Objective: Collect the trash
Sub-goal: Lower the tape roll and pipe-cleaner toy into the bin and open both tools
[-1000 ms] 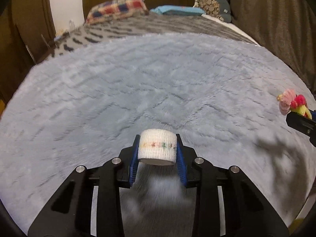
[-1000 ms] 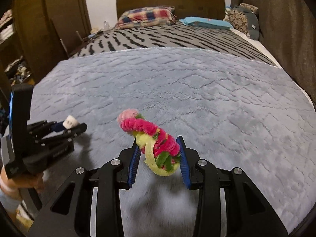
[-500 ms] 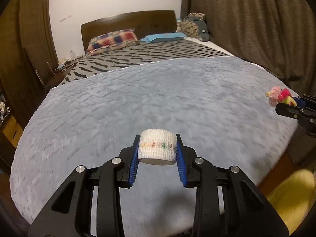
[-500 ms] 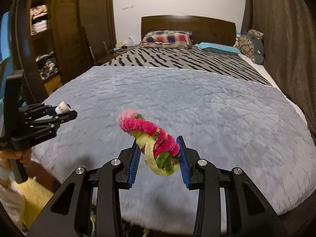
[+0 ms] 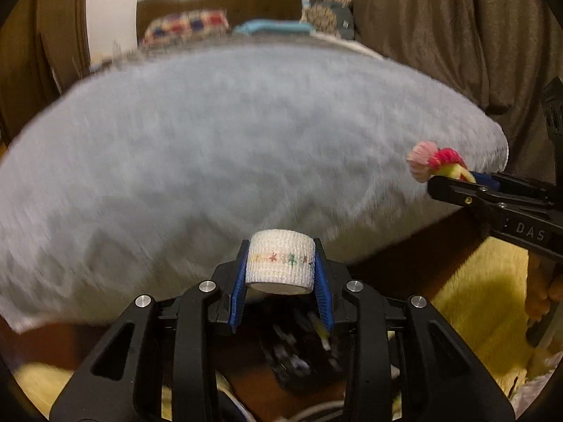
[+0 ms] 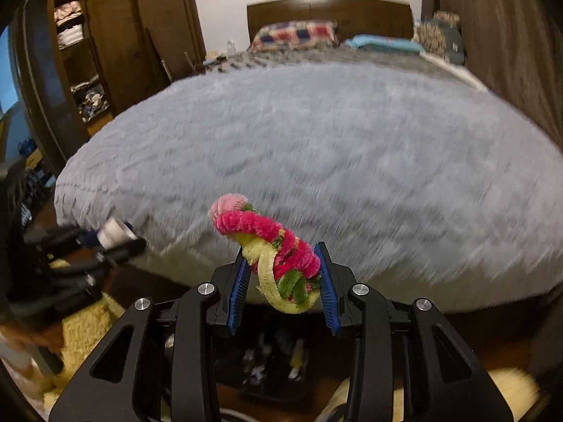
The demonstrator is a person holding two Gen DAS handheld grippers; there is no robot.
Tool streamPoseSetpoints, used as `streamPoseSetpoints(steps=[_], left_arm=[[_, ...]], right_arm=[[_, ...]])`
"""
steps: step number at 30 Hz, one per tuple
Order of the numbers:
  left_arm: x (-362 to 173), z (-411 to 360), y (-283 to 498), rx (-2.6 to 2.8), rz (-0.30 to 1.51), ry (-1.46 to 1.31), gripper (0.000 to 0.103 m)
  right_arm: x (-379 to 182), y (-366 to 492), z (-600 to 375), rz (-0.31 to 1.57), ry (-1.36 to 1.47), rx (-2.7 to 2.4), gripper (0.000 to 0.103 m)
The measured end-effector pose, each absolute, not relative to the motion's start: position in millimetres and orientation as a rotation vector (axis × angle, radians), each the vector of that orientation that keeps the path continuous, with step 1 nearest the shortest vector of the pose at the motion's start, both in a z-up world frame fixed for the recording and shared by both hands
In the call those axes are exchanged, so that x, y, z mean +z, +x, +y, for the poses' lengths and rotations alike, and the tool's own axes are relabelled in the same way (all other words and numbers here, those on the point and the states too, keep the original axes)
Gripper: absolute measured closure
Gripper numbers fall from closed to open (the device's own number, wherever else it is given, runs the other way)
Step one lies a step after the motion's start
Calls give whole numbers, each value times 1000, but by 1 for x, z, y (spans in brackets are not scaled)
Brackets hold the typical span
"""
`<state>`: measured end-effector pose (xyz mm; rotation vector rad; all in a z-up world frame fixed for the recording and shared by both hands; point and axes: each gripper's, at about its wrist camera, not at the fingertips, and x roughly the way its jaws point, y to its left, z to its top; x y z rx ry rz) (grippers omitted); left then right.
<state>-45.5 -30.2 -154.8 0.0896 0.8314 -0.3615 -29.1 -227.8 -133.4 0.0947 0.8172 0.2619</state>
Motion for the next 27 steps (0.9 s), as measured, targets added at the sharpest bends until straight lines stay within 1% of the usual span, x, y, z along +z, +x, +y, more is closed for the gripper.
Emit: streamPoseSetpoints(steps=[3,7,9,12,19,25,27], left_arm=[[-189,-30,-43,-360,928,58,71],[-225,-32,-37,-366,1028,40,71],[-241,-33,-32,-366,1076,25,71],[-258,-32,-25,-363,1128,12,71],[-291,-37,-10,-348,1225,22,71],[-299,-46,-10,-383,1256,46,71],[-301,-48,-9,-390,1263,47,71]], right_arm=[[-172,-29,-222,892,122,273,66],[-209,-26,-220,987,140,280,66],[-225,-25,-220,1057,139,259,66],[-241,-22,-217,1104,130,239,66],[-261,-14,-203,1153,76,207,66],[-270,-12,-196,1176,82,217,65],[-271,-13,-200,1178,87,216,64]])
